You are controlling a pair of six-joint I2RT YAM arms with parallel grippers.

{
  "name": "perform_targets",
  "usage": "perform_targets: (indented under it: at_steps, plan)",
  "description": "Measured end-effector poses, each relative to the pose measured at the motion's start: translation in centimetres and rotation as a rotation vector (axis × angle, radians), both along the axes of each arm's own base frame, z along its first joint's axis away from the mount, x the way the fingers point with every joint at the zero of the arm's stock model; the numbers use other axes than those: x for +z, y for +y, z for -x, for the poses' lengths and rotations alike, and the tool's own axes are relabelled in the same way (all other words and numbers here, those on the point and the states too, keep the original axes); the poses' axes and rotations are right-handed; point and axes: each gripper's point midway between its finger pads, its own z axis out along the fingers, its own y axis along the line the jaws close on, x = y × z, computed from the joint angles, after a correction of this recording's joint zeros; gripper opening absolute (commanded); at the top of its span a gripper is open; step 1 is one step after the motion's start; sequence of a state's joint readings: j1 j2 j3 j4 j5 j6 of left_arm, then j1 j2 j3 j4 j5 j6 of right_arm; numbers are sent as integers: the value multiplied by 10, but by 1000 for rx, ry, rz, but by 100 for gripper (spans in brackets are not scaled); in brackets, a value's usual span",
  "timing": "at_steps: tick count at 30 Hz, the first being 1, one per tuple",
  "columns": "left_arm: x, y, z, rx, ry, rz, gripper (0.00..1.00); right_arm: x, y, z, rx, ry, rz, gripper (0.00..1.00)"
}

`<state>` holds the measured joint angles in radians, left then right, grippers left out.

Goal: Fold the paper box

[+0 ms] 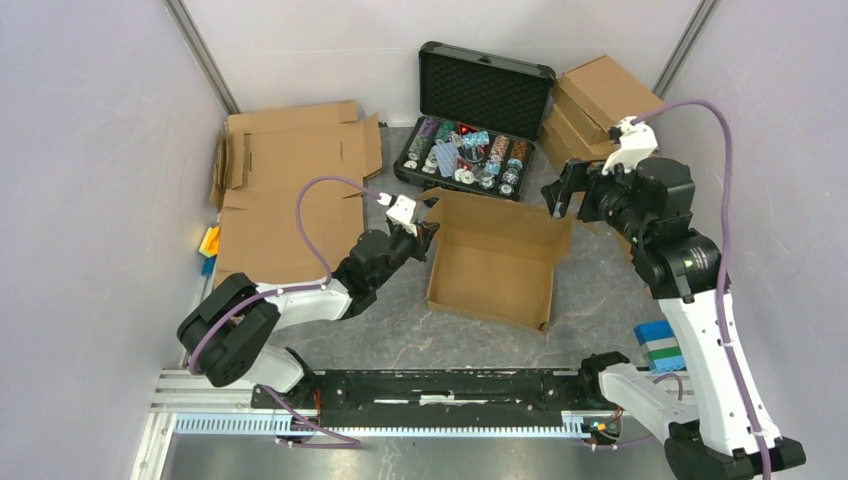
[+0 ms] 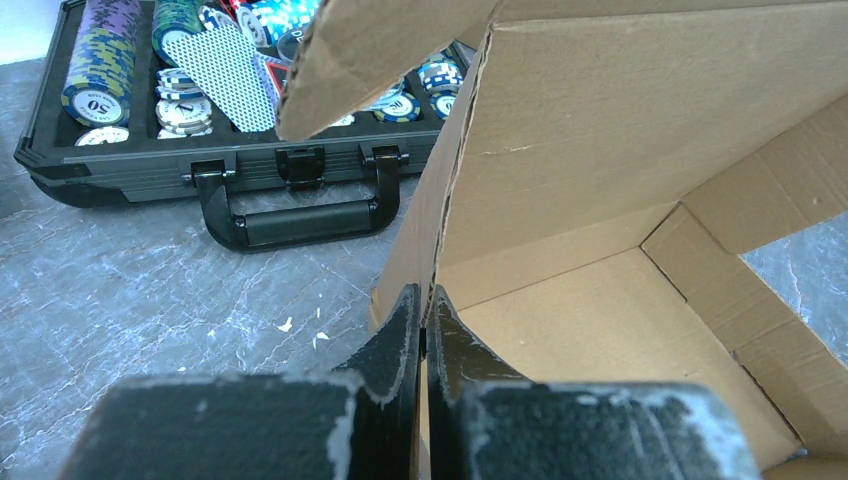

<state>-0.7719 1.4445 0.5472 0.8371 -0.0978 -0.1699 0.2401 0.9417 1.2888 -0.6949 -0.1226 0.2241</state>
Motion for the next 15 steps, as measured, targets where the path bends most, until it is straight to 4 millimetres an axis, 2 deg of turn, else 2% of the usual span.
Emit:
perform_targets:
  at_steps: [2, 5, 9, 13, 15]
  plan:
    - [0, 0, 0, 0, 0, 0, 2, 8, -12, -2, -94, -11, -30, 98]
    - [0, 0, 0, 0, 1, -1, 2, 3, -28, -7, -237, 27, -89, 98]
    - [0, 0, 0, 0, 2, -2, 2, -20, -41, -14, -397, 157, -157, 98]
    - [0, 0, 0, 0, 2, -2, 2, -57, -44, -24, -487, 309, -210, 98]
    - [0, 0, 0, -1, 2, -2, 2, -81, -43, -21, -510, 380, -251, 97]
